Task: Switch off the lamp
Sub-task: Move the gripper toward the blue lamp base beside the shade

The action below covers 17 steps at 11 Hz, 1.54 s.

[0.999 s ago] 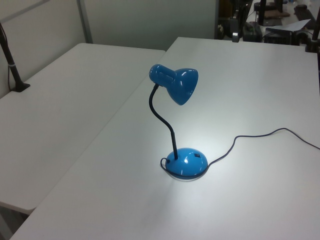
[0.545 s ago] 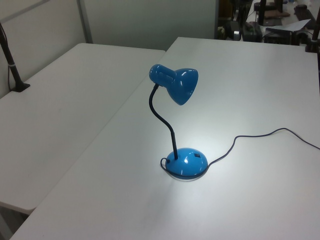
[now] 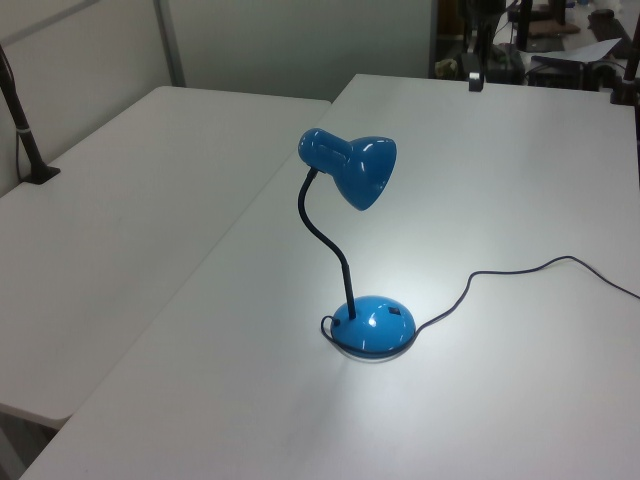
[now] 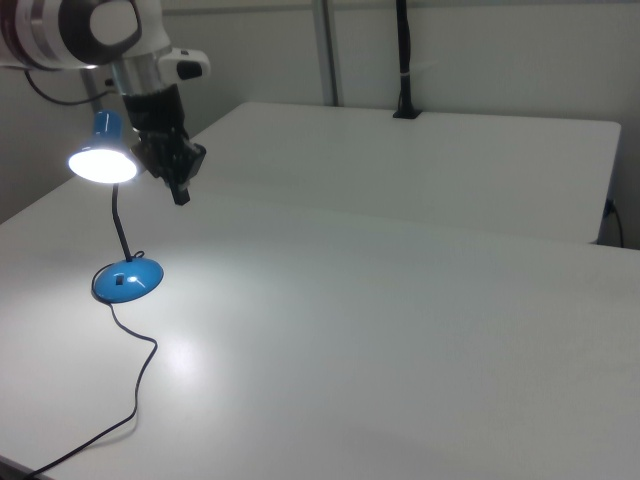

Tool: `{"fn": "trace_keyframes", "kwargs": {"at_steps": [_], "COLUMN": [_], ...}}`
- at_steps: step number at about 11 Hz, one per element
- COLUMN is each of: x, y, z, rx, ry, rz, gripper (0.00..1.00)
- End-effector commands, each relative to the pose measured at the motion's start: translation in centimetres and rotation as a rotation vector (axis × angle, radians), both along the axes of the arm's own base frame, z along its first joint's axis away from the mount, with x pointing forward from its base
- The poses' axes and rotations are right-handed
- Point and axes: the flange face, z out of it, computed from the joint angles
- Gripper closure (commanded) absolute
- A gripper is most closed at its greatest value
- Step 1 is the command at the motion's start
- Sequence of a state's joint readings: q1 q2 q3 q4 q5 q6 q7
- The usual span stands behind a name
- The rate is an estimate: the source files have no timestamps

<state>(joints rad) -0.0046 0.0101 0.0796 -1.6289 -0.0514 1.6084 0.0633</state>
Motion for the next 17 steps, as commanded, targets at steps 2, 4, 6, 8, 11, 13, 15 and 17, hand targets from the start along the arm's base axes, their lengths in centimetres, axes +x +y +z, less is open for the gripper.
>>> {"fn": "trace_keyframes", "kwargs": {"at_steps": [2,4,6,8,11,13,15,17], "x": [-2.5,-2.8,-3.4,-3.4,-3.9,-4.9,-5.2,-5.0], "y": [0.7,2.3,4.5,6.4,10.3,12.9,15.6,18.1], "z": [-5.1,-8.4,-11.8,-13.7,-16.7,-18.2,-19.5,-20.8], "rx": [0.007,0.007,-0.002,-0.004,0.001,0.006,0.014,0.002], "ry": [-0.012,-0.005,0.003,0.006,0.002,-0.013,-0.033,-0.076], "rz": [0.040,0.072,0.123,0.162,0.240,0.293,0.345,0.414], "gripper": [1.00,1.00,1.00,1.00,1.00,1.00,1.00,1.00]}}
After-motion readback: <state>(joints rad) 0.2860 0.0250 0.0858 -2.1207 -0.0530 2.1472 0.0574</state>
